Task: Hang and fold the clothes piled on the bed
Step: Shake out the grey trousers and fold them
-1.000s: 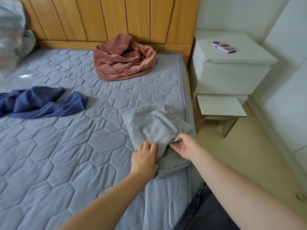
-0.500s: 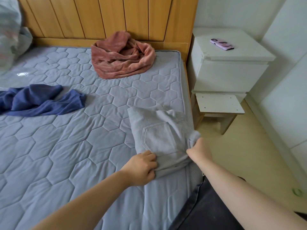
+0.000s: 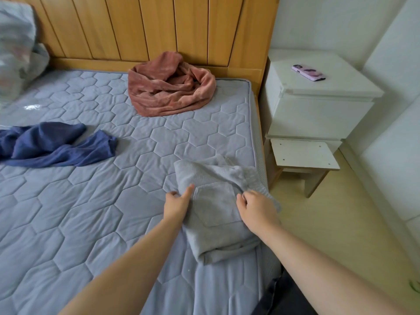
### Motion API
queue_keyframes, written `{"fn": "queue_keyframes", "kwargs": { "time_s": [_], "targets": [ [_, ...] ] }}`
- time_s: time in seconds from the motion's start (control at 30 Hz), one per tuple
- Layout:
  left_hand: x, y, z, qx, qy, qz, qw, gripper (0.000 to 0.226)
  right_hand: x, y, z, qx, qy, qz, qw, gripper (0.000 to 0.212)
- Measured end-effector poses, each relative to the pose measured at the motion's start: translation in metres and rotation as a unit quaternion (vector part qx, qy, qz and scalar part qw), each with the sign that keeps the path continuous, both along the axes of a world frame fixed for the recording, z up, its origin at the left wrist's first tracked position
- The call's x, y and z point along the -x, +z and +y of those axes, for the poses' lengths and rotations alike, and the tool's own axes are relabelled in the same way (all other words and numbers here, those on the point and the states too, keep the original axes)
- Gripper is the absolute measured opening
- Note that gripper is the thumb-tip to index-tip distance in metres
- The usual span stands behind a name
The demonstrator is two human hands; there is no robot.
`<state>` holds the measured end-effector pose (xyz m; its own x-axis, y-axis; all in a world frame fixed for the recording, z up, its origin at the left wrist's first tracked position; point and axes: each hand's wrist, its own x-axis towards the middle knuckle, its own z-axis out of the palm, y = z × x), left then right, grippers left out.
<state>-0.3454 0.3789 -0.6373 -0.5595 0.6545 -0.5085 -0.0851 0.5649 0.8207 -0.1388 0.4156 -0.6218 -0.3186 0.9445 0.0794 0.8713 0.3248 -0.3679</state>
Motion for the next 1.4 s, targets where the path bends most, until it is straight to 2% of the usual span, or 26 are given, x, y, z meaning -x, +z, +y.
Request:
{"fn": "queue_keyframes", "kwargs": {
  "time_s": [0.07, 0.13, 0.17, 0.27, 0.37, 0.47, 0.53, 0.6, 0.67, 0.7, 0.73, 0.77, 0.8, 0.87, 0.9, 0.93, 1.0, 1.03, 1.1, 1.17, 1.27, 1.33, 1.4],
  "targets": [
    [-0.001, 0.001, 0.017, 0.014, 0.0, -0.082, 0.997, 0.083, 0.007, 0.0, 0.01, -0.022, 0.005, 0.026, 0.999, 0.032],
    [-0.002, 0.0, 0.025, 0.022, 0.001, -0.115, 0.993, 0.08, 0.014, -0.005, 0.025, -0.095, 0.026, 0.035, 0.995, 0.014],
    [-0.003, -0.003, 0.025, 0.021, -0.002, -0.092, 0.996, 0.069, 0.018, -0.006, 0.035, -0.118, 0.016, 0.029, 0.992, 0.014],
    [-0.002, -0.021, 0.02, -0.006, -0.011, -0.018, 1.0, 0.035, 0.031, -0.003, 0.069, -0.097, -0.022, 0.003, 0.995, 0.035],
    [0.002, -0.029, 0.014, -0.044, -0.009, -0.04, 0.998, 0.026, 0.037, 0.003, 0.103, -0.015, -0.03, -0.062, 0.998, 0.042],
    [0.006, -0.035, 0.014, -0.052, 0.007, -0.081, 0.995, 0.024, 0.04, 0.002, 0.124, 0.134, -0.004, -0.11, 0.985, 0.025],
    [0.008, -0.038, 0.014, -0.062, 0.022, -0.095, 0.993, 0.025, 0.042, 0.005, 0.135, 0.196, 0.022, -0.096, 0.976, 0.014],
    [0.009, -0.039, 0.014, -0.066, 0.033, -0.112, 0.991, 0.024, 0.041, 0.012, 0.146, 0.206, 0.019, -0.017, 0.978, 0.016],
    [0.01, -0.039, 0.015, -0.067, 0.042, -0.128, 0.989, 0.022, 0.041, 0.014, 0.149, 0.163, -0.032, 0.062, 0.984, 0.022],
    [0.01, -0.039, 0.015, -0.067, 0.045, -0.132, 0.988, 0.023, 0.042, 0.012, 0.146, 0.113, -0.064, 0.039, 0.991, 0.025],
    [0.01, -0.039, 0.015, -0.064, 0.045, -0.133, 0.988, 0.024, 0.045, 0.01, 0.14, 0.044, -0.074, -0.038, 0.996, 0.026],
    [0.01, -0.039, 0.015, -0.061, 0.045, -0.132, 0.988, 0.025, 0.049, 0.007, 0.133, -0.024, -0.062, -0.114, 0.991, 0.029],
    [0.011, -0.04, 0.015, -0.06, 0.045, -0.131, 0.989, 0.026, 0.055, 0.003, 0.124, -0.097, -0.03, -0.145, 0.984, 0.034],
    [0.012, -0.042, 0.015, -0.059, 0.044, -0.128, 0.989, 0.028, 0.068, 0.001, 0.101, -0.194, 0.042, -0.075, 0.977, 0.042],
    [0.013, -0.042, 0.015, -0.06, 0.043, -0.123, 0.99, 0.028, 0.07, -0.001, 0.088, -0.205, 0.08, -0.032, 0.975, 0.044],
    [0.012, -0.043, 0.016, -0.062, 0.041, -0.118, 0.99, 0.027, 0.07, -0.005, 0.076, -0.165, 0.127, -0.035, 0.978, 0.048],
    [0.01, -0.041, 0.015, -0.065, 0.031, -0.095, 0.993, 0.024, 0.062, -0.022, 0.054, -0.027, 0.198, -0.14, 0.97, 0.064],
    [0.008, -0.041, 0.014, -0.064, 0.023, -0.083, 0.994, 0.022, 0.056, -0.03, 0.048, 0.032, 0.206, -0.18, 0.961, 0.071],
    [0.006, -0.041, 0.013, -0.065, 0.016, -0.068, 0.995, 0.022, 0.049, -0.04, 0.045, 0.062, 0.182, -0.196, 0.962, 0.075],
    [0.005, -0.037, 0.011, -0.059, 0.024, -0.075, 0.995, 0.026, 0.05, -0.032, 0.035, -0.016, 0.143, -0.168, 0.975, 0.067],
    [0.008, -0.03, 0.011, -0.028, 0.022, -0.109, 0.993, 0.027, 0.053, -0.023, 0.005, -0.167, 0.153, -0.03, 0.973, 0.038],
    [0.013, -0.023, 0.012, -0.005, 0.017, -0.146, 0.989, 0.034, 0.056, -0.018, -0.028, -0.205, 0.207, 0.038, 0.956, 0.016],
    [0.022, -0.014, 0.013, 0.016, -0.016, -0.126, 0.992, 0.048, 0.059, -0.016, -0.051, -0.207, 0.224, 0.016, 0.952, 0.012]
  ]
}}
